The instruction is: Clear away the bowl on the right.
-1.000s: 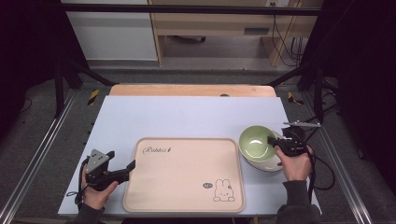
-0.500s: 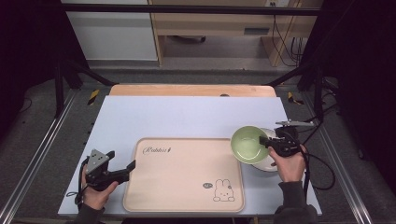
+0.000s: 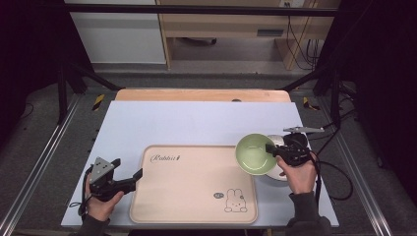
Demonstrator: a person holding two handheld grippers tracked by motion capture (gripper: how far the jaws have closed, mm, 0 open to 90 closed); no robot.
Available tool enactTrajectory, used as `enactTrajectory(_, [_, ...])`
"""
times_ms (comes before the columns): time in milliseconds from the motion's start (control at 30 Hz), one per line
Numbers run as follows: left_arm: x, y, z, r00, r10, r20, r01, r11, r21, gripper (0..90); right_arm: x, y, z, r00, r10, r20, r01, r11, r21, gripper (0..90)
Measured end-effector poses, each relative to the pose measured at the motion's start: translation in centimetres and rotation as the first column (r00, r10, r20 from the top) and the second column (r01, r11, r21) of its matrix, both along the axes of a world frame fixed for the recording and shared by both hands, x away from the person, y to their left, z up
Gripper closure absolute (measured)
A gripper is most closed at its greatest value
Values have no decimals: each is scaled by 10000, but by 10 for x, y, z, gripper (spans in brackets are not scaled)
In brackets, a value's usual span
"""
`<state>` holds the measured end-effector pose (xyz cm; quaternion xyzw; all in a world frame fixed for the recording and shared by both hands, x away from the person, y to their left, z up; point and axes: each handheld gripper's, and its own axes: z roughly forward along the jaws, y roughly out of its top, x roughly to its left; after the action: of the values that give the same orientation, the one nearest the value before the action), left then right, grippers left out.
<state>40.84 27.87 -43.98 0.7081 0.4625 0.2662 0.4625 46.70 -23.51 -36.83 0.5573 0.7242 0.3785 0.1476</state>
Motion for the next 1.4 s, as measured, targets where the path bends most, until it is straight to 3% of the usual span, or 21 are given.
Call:
enactTrajectory(400, [-1, 0, 1, 10000, -26, 26, 26, 10000, -43, 98, -3, 18, 2, 9987, 515, 43, -515, 9987, -63, 826])
enactTrajectory(1100, [-1, -1, 2, 10000, -39, 64, 39, 10000, -31, 95, 0, 48, -6, 9903, 1380, -132, -1382, 9903, -121, 827])
enactTrajectory(1400, [-1, -1, 2, 9999, -55, 85, 55, 10000, -41, 95, 1, 65, -13, 9811, 1924, -212, -1926, 9812, -79, 826])
